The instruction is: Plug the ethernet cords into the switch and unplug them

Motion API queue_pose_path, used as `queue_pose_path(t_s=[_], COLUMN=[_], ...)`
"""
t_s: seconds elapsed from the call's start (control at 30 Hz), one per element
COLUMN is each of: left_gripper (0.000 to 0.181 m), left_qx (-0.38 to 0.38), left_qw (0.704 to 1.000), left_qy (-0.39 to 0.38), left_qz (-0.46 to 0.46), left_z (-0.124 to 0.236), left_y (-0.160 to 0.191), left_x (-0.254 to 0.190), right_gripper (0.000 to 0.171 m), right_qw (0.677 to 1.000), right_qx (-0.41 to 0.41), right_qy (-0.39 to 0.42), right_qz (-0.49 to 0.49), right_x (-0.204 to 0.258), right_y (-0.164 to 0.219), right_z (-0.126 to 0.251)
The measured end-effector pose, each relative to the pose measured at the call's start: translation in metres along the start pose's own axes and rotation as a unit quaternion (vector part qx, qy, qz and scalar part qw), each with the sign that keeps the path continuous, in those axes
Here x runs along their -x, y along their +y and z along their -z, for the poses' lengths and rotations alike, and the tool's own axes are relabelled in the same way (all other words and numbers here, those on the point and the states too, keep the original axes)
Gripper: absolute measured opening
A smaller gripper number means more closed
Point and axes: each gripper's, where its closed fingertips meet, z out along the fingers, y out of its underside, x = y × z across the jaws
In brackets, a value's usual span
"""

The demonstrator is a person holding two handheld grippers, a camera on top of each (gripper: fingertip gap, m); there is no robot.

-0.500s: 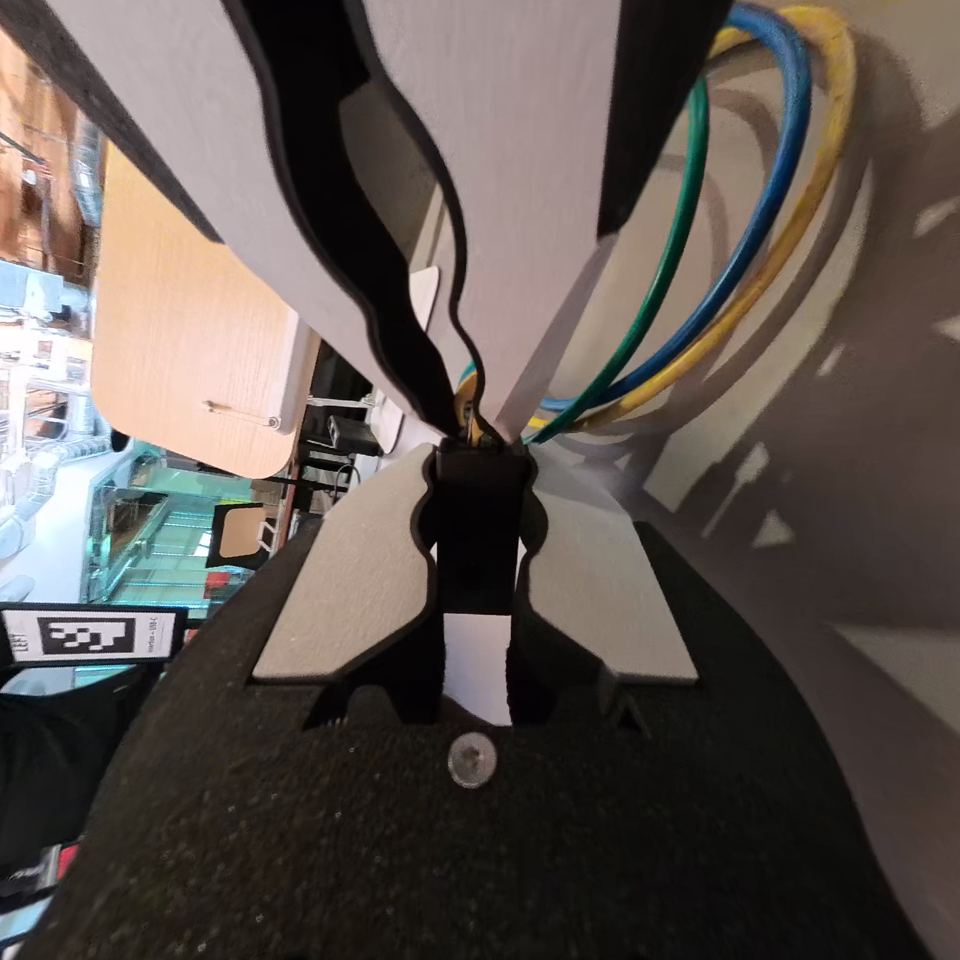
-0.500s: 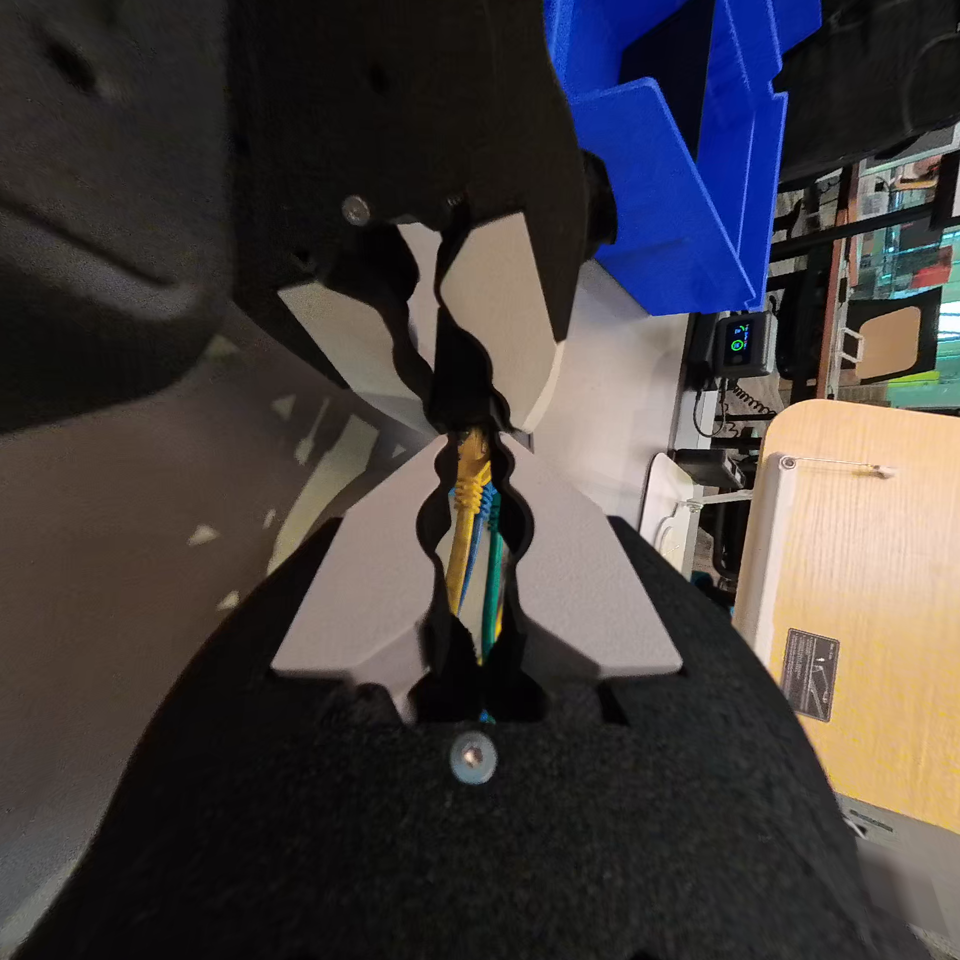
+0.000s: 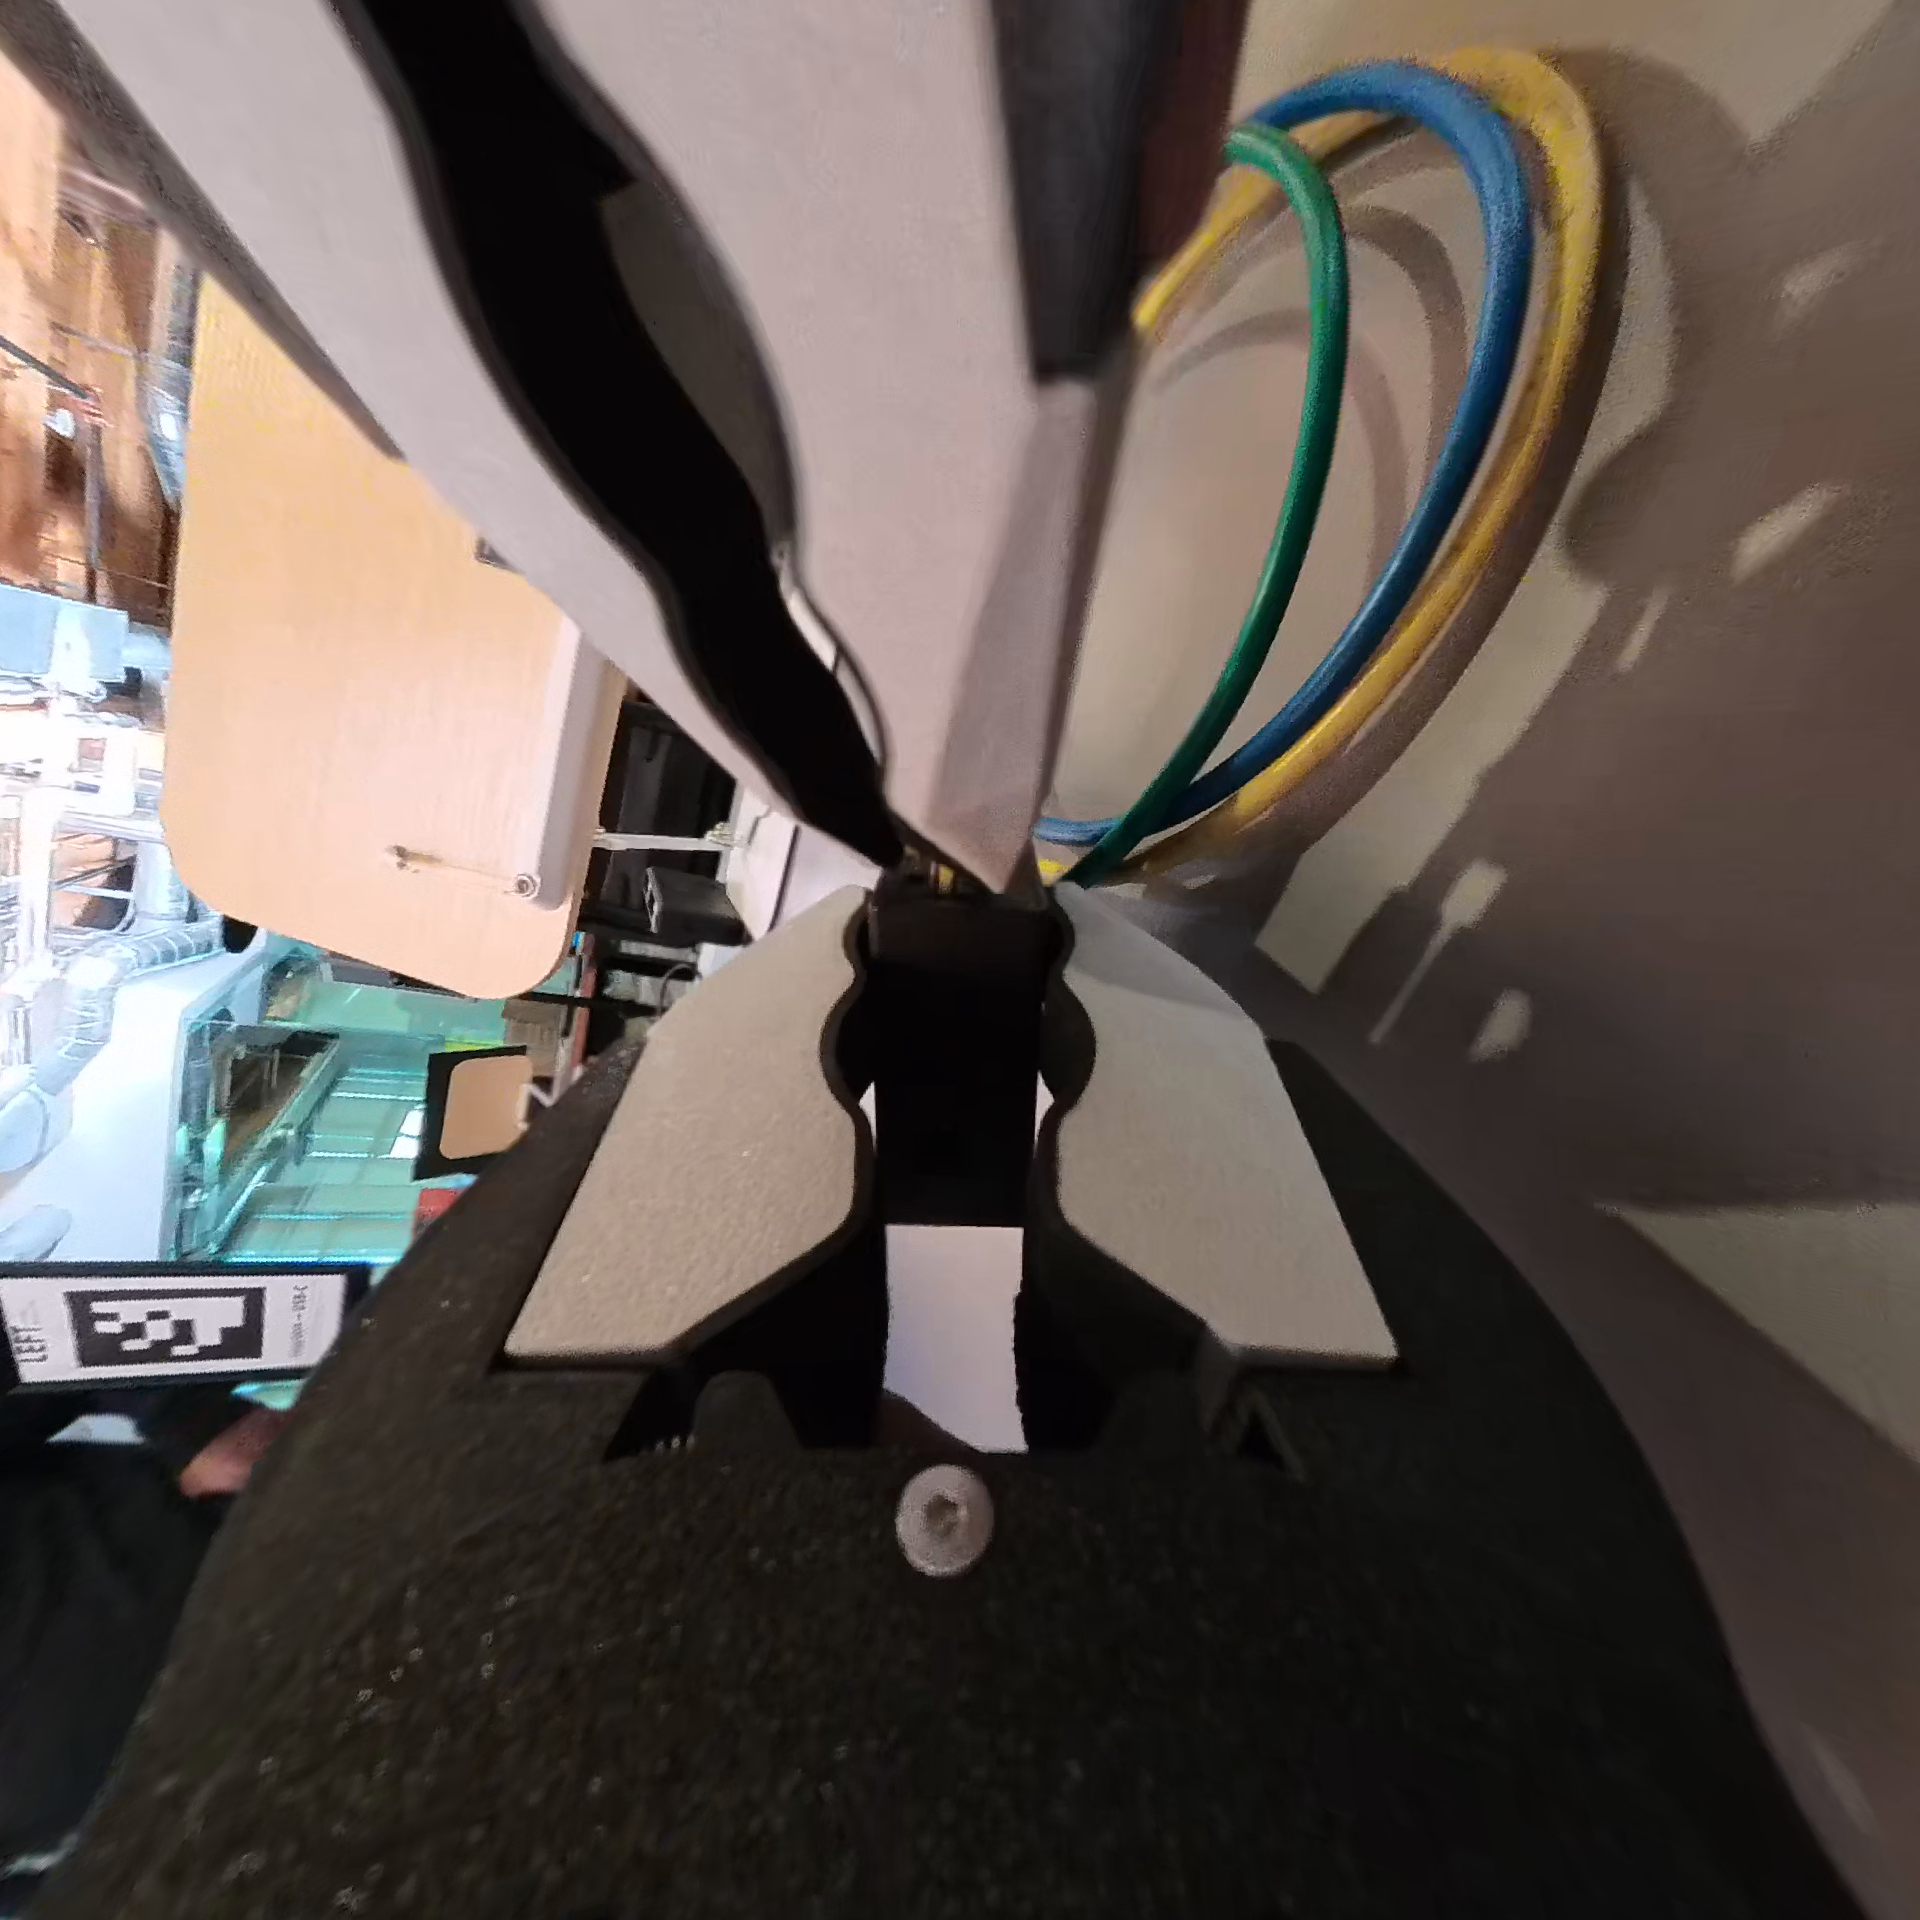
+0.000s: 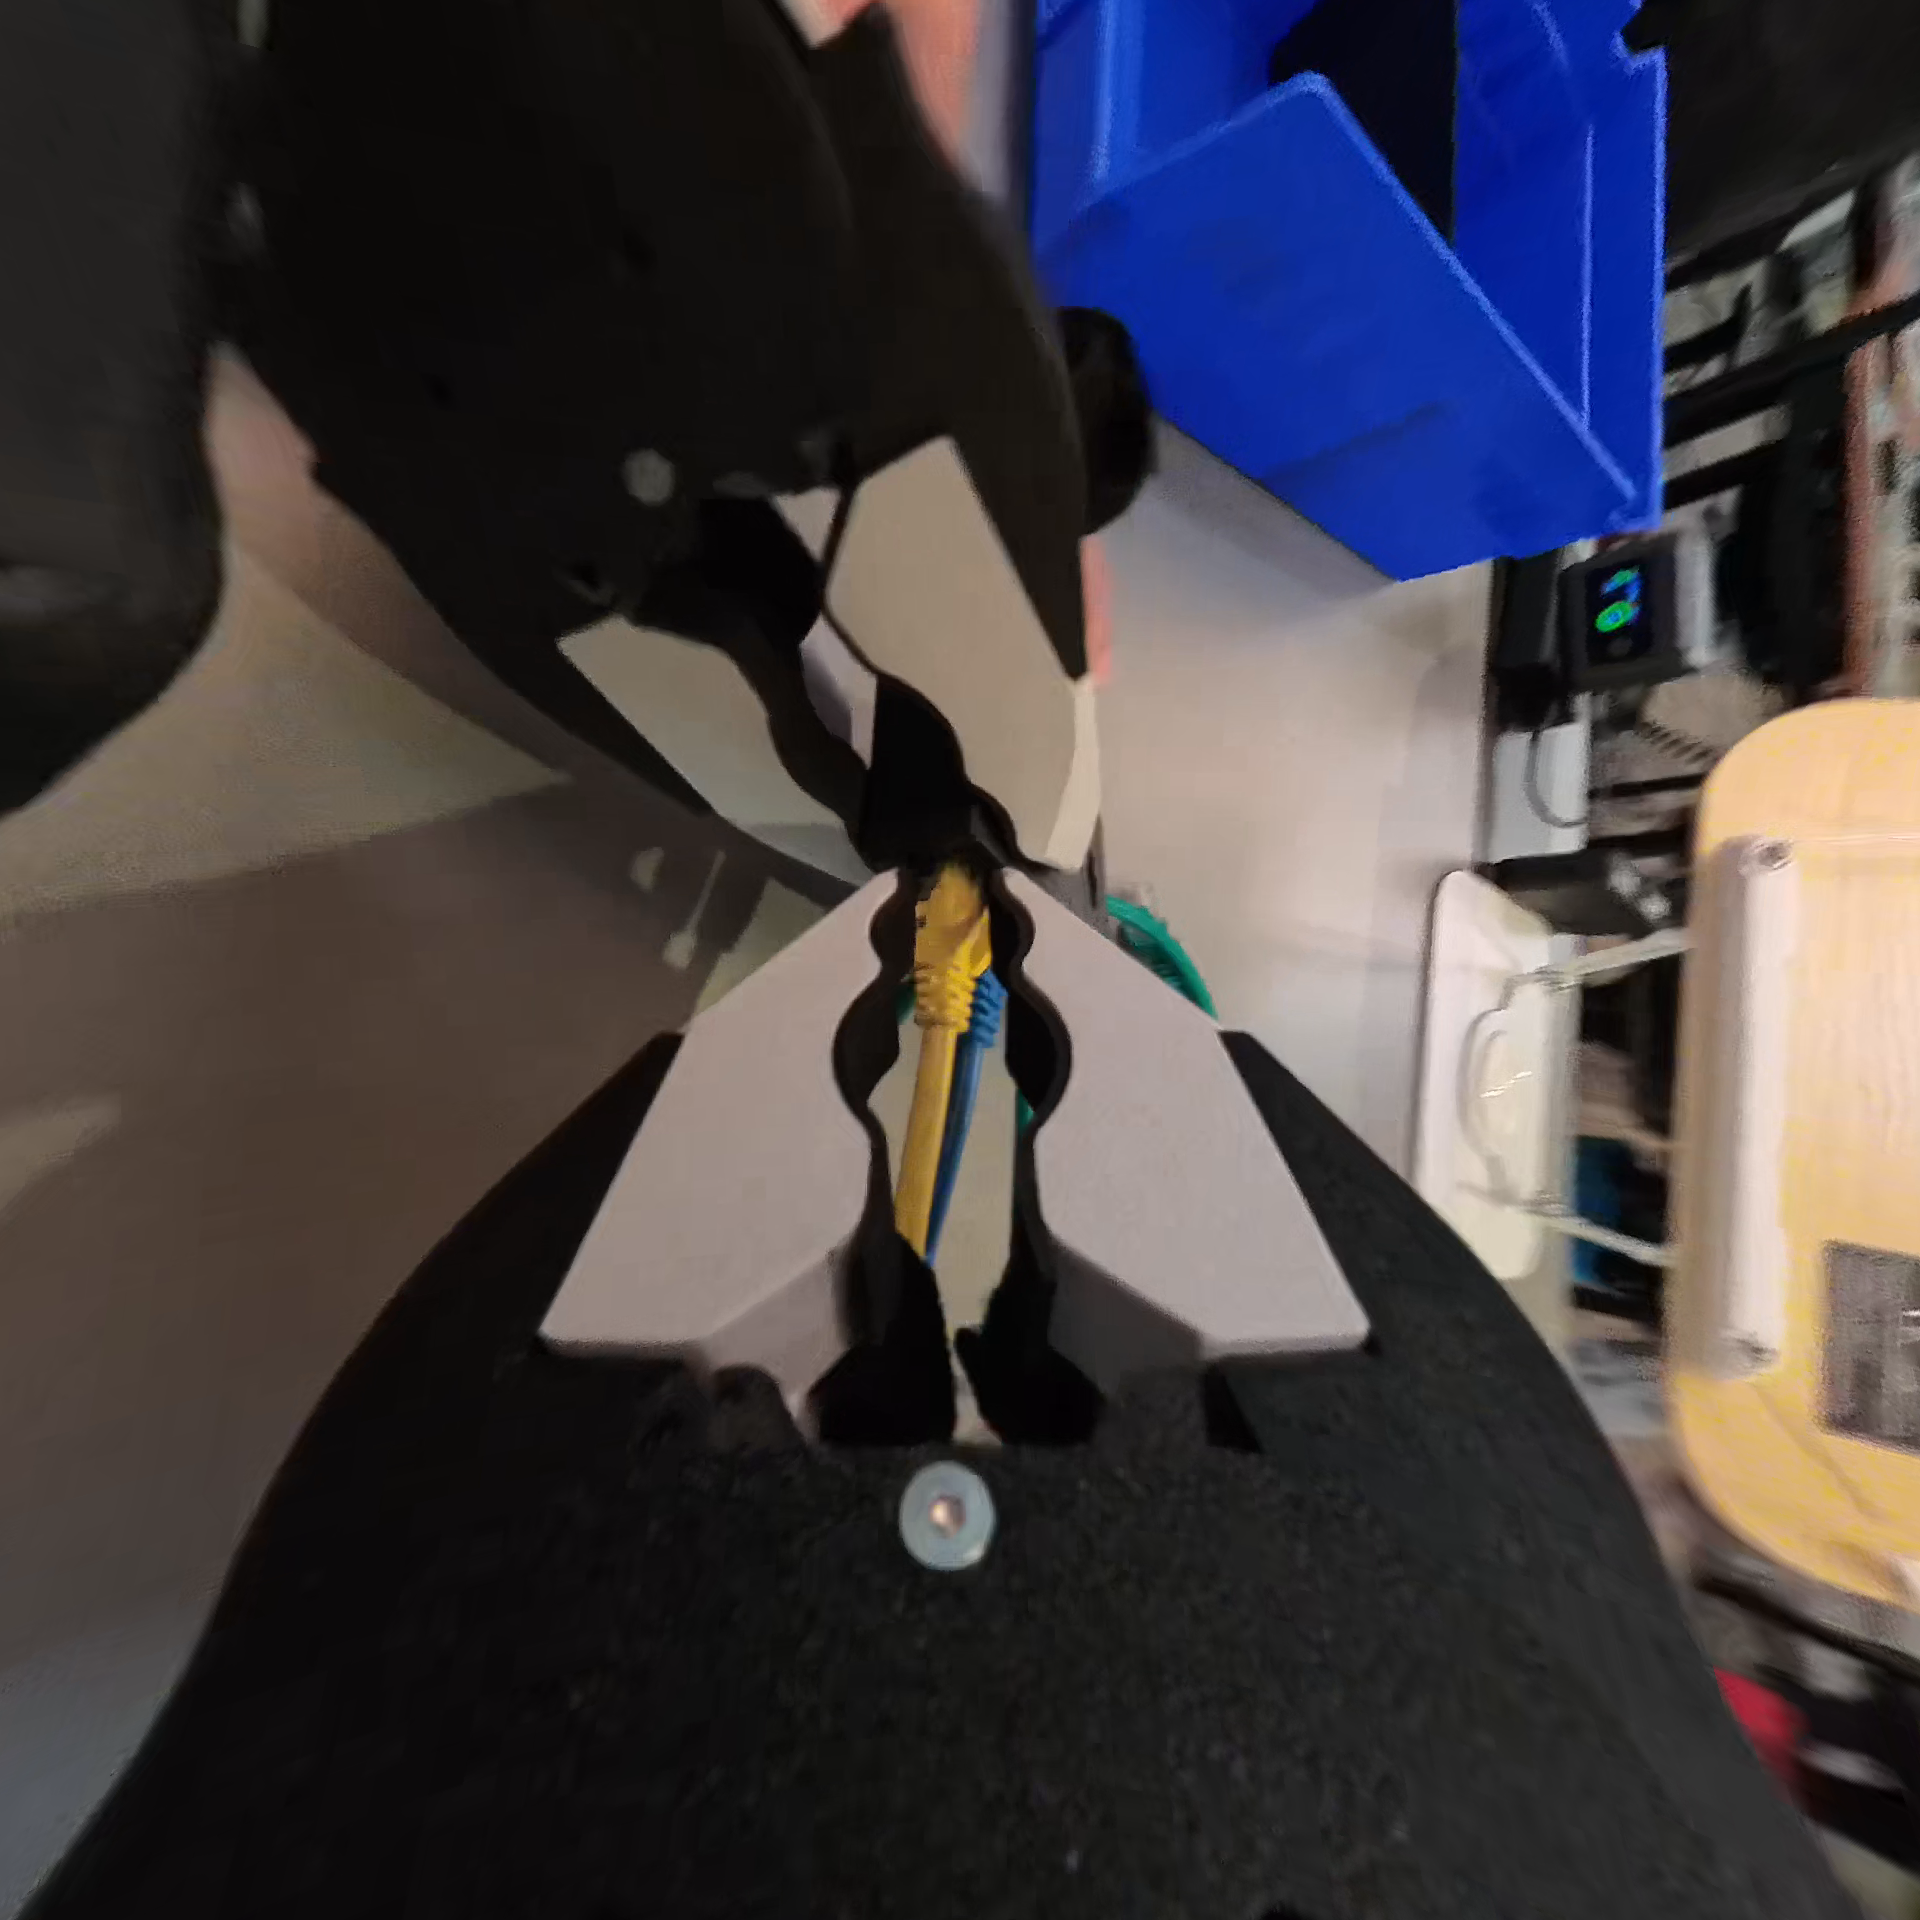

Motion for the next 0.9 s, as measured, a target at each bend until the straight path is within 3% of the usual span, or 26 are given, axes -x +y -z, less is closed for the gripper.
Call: queue_pose_path(t_s=[0.2, 0.3, 0.63, 0.87, 0.9], left_gripper=[0.027, 0.027, 0.027, 0.027, 0.027], left_qx=[0.0, -0.005, 0.007, -0.023, 0.024], left_qw=[0.999, 0.998, 0.998, 0.998, 0.998], left_qy=[-0.04, -0.058, -0.054, -0.042, -0.057], left_qz=[-0.019, -0.027, -0.021, -0.03, -0.031], left_z=[0.002, 0.005, 0.003, 0.005, 0.001], left_y=[0.005, 0.003, 0.006, 0.003, 0.022], left_x=[0.008, 0.012, 0.01, 0.006, 0.013], right_gripper=[0.016, 0.014, 0.008, 0.005, 0.005], right_qw=[0.971, 0.955, 0.952, 0.935, 0.936], right_qx=[-0.048, -0.063, -0.062, -0.067, -0.047], right_qy=[-0.068, -0.083, -0.079, -0.125, -0.13], right_qz=[-0.222, -0.278, -0.289, -0.326, -0.323], right_x=[-0.006, -0.004, 0.0, 0.008, 0.011], right_y=[0.005, 0.012, 0.015, 0.017, 0.025], right_z=[0.018, 0.018, 0.016, 0.021, 0.023])
